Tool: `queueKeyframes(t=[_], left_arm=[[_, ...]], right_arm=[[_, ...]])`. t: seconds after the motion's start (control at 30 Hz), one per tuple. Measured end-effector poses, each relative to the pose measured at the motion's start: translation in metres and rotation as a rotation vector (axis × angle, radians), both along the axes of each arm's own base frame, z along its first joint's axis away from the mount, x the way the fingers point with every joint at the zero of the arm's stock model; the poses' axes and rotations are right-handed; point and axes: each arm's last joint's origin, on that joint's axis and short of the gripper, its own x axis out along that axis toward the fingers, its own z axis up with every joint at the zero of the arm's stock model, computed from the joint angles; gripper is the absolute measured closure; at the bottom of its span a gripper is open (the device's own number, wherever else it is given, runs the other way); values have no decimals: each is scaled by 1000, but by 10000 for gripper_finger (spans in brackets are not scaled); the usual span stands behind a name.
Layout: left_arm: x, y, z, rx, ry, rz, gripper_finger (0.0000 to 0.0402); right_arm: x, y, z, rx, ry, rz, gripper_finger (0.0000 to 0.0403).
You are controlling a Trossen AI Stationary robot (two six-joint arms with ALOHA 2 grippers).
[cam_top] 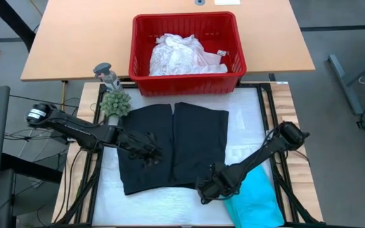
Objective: Fold Laundry from Bin
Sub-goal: Fold the black shorts
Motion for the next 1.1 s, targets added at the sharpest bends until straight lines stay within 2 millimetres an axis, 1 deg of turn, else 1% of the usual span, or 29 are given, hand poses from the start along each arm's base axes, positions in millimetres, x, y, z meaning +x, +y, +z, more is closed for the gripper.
queueKeyframes(t=[0.2,0.5,0.57,0.67,0.97,1.1], left_arm=[[4,-8,-11,-5,44,-15,216],[6,-12,-14,-3,49,-43,216],[5,-13,-13,-18,52,-65,216],[4,-16,-14,-17,54,-78,216],[4,-19,-14,-3,52,-78,216],[3,-18,-16,6,57,-86,216]], right_arm=[[6,-12,-1,-12,6,-36,110],[0,-4,-2,8,41,-25,110],[1,-3,-7,17,59,-23,110],[5,4,-19,23,61,-12,110],[10,4,-32,10,83,-16,110],[14,1,-43,-5,104,-15,110]])
